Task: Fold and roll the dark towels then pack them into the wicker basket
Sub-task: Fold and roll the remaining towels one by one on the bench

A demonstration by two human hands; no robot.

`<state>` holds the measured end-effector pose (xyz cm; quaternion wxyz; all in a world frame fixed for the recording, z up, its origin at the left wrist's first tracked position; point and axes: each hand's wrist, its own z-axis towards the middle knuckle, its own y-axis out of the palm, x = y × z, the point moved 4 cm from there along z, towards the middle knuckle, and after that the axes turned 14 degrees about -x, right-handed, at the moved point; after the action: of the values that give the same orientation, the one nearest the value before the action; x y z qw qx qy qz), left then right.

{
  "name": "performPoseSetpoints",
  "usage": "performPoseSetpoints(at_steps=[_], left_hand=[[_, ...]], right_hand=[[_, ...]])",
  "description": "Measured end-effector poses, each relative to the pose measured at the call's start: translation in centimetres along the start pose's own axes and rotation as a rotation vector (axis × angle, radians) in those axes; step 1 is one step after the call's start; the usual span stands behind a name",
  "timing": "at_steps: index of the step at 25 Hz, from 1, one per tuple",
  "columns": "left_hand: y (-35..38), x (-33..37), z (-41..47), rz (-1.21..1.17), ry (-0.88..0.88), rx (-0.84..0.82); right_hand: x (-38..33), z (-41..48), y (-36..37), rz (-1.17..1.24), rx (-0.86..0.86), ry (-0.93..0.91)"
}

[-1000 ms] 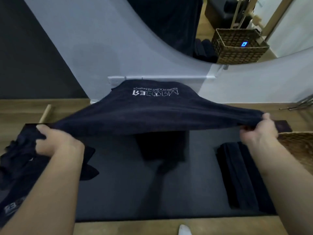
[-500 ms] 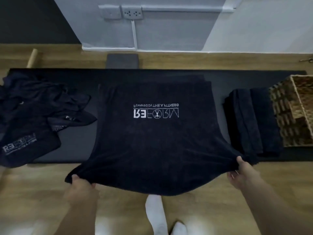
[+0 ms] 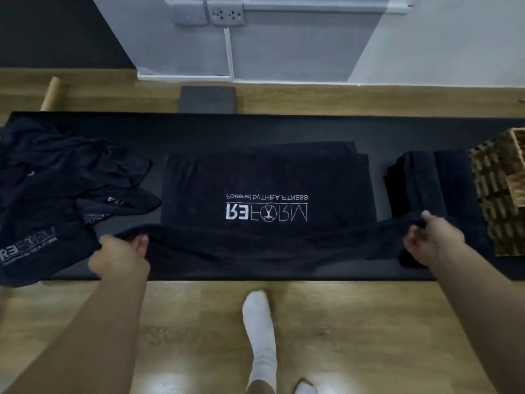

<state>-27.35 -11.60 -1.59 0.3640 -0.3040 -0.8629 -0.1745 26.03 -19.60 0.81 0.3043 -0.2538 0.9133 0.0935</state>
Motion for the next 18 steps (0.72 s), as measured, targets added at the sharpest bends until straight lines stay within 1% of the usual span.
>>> performPoseSetpoints(at_steps=[1,3,5,8,11,13,15,17,18], left_hand=[[1.8,-0.1,1.6,-0.075,0.028,0.030],[6.6,0.3,4.3,-0.076,0.040,-0.021],[10.5,-0.1,8.1,-0.049,0.016,-0.059],[14.8,-1.4,14.0,-0.007,-0.054,-0.221],[17.9,-1.9,20.3,-0.017,-0.098,-0.291],[18.5,-2.2,23.7,-0.045,-0.144,-0.297],[18.8,-2.8,26.6,-0.039,-0.172,-0.270],[19.8,-3.7,27.3,-0.064,-0.122,-0.244],[20.7,-4.3,26.8,-0.021,-0.056,-0.256]], right_hand=[[-1.0,1.6,1.5,0.039,-0.030,-0.009],[-2.7,5.2,4.6,0.037,-0.078,0.015],[-3.5,9.5,8.2,0.033,-0.054,0.017],[-3.6,15.5,12.1,-0.033,-0.081,0.015],[-3.9,20.5,15.0,-0.053,-0.114,-0.004],[-3.8,22.5,16.2,-0.014,-0.115,-0.042],[-3.8,24.1,17.5,-0.040,-0.140,-0.068],[-3.3,24.9,19.2,-0.153,-0.203,-0.060],[-2.7,24.8,20.4,-0.270,-0.241,-0.073]])
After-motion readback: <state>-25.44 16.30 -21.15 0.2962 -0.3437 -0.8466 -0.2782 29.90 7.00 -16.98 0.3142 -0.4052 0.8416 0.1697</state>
